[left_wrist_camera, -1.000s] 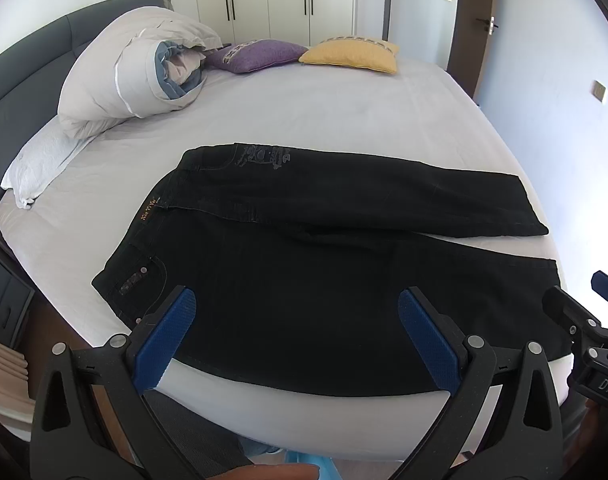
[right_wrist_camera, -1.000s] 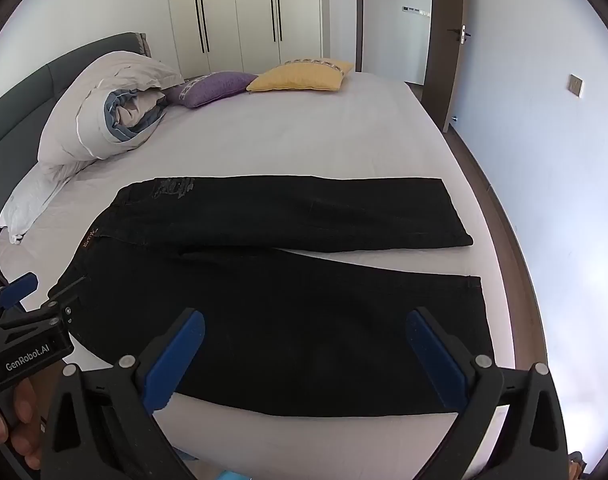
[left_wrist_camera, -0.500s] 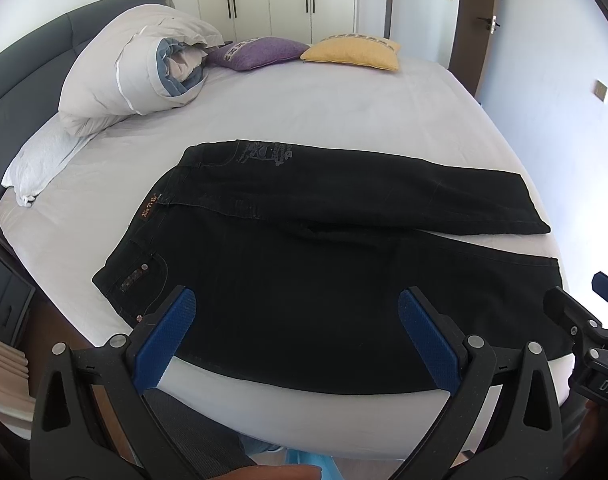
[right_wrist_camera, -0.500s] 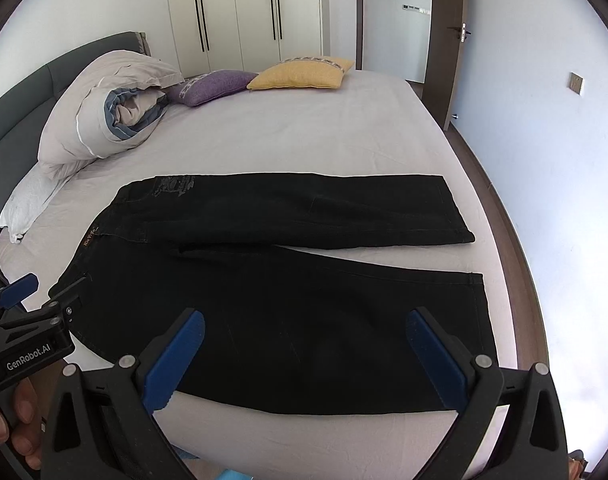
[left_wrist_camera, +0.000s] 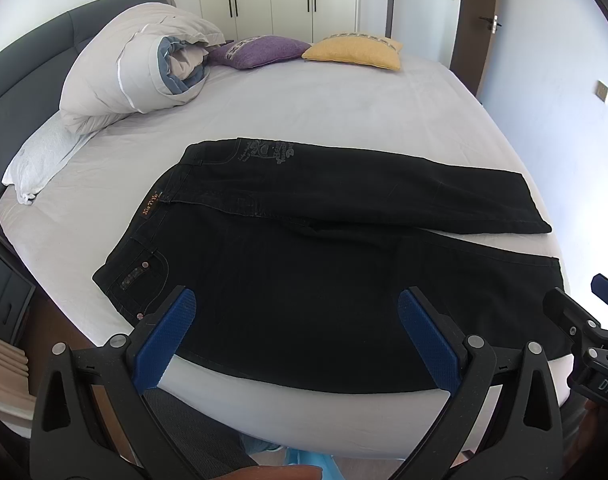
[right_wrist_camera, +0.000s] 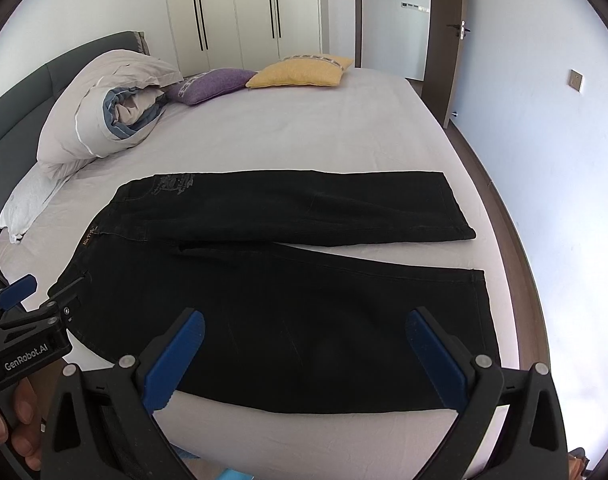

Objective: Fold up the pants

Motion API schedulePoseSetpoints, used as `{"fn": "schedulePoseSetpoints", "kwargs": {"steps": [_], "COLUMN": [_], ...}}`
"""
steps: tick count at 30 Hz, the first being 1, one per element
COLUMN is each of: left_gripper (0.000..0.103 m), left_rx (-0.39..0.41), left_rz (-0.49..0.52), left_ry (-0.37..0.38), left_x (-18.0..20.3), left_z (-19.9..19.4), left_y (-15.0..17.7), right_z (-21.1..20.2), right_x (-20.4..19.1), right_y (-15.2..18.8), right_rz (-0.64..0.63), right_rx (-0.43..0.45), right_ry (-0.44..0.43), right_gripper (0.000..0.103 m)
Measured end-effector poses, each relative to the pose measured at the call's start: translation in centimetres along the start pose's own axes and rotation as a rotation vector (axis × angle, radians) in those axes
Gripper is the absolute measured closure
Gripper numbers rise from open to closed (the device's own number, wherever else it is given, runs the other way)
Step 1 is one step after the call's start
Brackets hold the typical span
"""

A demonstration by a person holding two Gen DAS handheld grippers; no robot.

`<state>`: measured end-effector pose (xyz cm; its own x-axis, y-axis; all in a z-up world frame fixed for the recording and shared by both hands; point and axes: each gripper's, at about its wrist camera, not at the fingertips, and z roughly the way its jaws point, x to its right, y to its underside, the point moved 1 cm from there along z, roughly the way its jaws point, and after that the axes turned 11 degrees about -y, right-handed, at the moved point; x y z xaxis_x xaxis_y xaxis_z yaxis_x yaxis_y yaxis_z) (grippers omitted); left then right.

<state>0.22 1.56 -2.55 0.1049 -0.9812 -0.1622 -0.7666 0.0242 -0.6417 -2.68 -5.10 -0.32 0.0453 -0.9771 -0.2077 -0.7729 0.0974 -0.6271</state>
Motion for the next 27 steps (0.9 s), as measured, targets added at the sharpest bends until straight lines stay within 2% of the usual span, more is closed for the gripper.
{"fn": "schedulePoseSetpoints", "kwargs": {"steps": [27], "left_gripper": [0.0], "left_rx": [-0.012], "left_rz": [-0.006], "left_ry": [0.006], "left_x": [-0.05], "left_z": [0.47], "left_y": [0.35], "right_z": [0.53], "right_x": [0.58], "right_y": [0.49], "right_rz": [0.003], "right_rx": [-0.012], "right_ry": [-0.009], "right_gripper": [0.0]}}
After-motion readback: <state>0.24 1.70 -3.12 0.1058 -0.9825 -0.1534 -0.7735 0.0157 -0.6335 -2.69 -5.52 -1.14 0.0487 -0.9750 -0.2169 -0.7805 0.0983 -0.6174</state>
